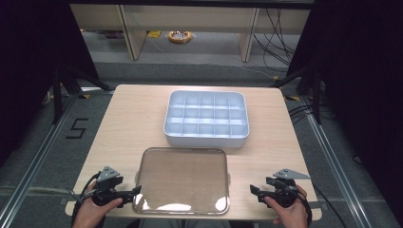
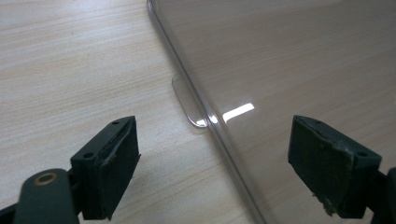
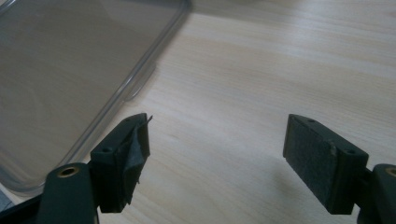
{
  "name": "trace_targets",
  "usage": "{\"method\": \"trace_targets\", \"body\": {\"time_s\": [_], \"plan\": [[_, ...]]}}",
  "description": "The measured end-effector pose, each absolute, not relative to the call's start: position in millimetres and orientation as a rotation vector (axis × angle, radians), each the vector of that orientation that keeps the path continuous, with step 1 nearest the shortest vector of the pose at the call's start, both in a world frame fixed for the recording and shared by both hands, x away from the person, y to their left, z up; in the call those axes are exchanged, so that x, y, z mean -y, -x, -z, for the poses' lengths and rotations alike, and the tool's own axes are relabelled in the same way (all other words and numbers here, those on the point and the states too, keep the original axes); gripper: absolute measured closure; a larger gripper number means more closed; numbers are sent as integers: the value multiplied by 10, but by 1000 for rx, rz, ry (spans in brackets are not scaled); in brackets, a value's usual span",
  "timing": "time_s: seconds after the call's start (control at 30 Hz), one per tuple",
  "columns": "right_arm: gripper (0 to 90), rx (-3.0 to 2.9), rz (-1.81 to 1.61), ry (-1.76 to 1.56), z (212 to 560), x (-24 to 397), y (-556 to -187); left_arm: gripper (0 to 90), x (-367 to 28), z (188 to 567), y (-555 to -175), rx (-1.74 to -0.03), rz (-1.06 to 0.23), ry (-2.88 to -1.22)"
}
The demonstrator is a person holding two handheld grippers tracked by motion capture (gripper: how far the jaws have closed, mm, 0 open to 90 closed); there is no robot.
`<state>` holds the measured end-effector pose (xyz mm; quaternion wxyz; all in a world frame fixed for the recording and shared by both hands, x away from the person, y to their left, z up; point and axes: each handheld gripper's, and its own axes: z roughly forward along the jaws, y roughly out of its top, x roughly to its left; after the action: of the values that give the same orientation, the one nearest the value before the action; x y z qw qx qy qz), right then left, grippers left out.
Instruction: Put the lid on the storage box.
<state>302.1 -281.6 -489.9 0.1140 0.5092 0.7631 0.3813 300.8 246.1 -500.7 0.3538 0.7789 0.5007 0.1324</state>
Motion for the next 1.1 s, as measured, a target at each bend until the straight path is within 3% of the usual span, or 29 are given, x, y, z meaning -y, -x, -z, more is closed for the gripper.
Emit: {"method": "trace_targets", "body": {"time_s": [0.7,1.1], "plan": [[224,-2266,-1213,-1561,4919,2643,-2990,163,-2461,5019,-3012,-1296,-303,-2035],[240,-2336,-1273,-1528,4916,2446,-3091,295,-2486,5016,-3019,-1314,-285,-2001]]}}
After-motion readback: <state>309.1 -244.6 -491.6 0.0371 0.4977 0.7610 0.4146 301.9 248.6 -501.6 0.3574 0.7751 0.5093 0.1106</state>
